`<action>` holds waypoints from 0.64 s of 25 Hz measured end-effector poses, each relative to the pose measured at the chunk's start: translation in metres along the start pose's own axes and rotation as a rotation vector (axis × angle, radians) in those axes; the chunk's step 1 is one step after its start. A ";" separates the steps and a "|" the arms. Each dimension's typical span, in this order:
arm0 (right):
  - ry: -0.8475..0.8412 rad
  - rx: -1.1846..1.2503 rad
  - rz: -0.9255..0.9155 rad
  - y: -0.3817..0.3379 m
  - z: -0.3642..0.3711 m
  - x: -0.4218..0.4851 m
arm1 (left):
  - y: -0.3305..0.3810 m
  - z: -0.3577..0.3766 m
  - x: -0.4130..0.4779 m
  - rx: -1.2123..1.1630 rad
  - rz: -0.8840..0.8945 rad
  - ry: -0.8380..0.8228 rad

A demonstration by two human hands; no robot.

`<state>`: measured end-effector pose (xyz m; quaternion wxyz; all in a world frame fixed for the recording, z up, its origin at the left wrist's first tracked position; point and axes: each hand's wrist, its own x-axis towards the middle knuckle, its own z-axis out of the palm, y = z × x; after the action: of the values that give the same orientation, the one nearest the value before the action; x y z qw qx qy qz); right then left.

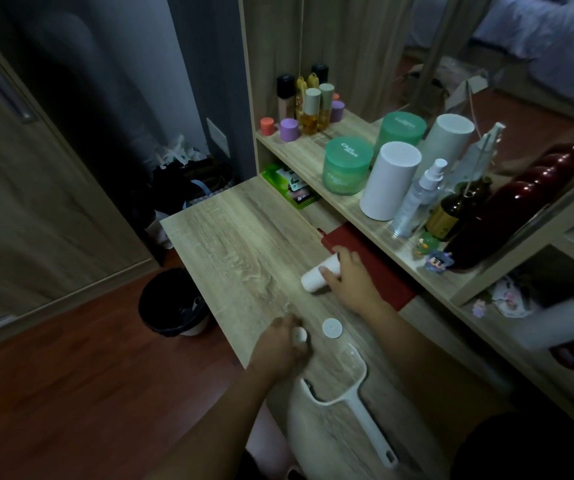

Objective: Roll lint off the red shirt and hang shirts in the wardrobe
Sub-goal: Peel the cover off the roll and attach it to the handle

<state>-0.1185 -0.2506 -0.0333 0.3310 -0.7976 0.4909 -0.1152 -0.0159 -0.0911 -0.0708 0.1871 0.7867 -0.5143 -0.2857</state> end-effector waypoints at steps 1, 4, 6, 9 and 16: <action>0.063 0.186 0.084 -0.001 -0.004 -0.008 | 0.001 -0.007 -0.001 -0.128 -0.067 0.071; 0.154 0.539 0.259 -0.006 -0.013 -0.035 | 0.008 -0.031 -0.005 -0.539 -0.234 0.216; 0.168 0.642 0.290 -0.011 -0.017 -0.051 | 0.016 -0.049 -0.009 -0.875 -0.243 0.251; 0.153 0.737 0.321 -0.013 -0.019 -0.059 | 0.038 -0.072 -0.023 -1.133 -0.150 0.282; 0.097 0.924 0.304 -0.025 -0.016 -0.069 | 0.085 -0.105 -0.058 -0.664 0.101 0.428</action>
<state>-0.1426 -0.1908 0.0046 0.6403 -0.4801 0.5142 -0.3082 -0.0260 -0.0717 0.0742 0.5480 0.6988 -0.3817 -0.2563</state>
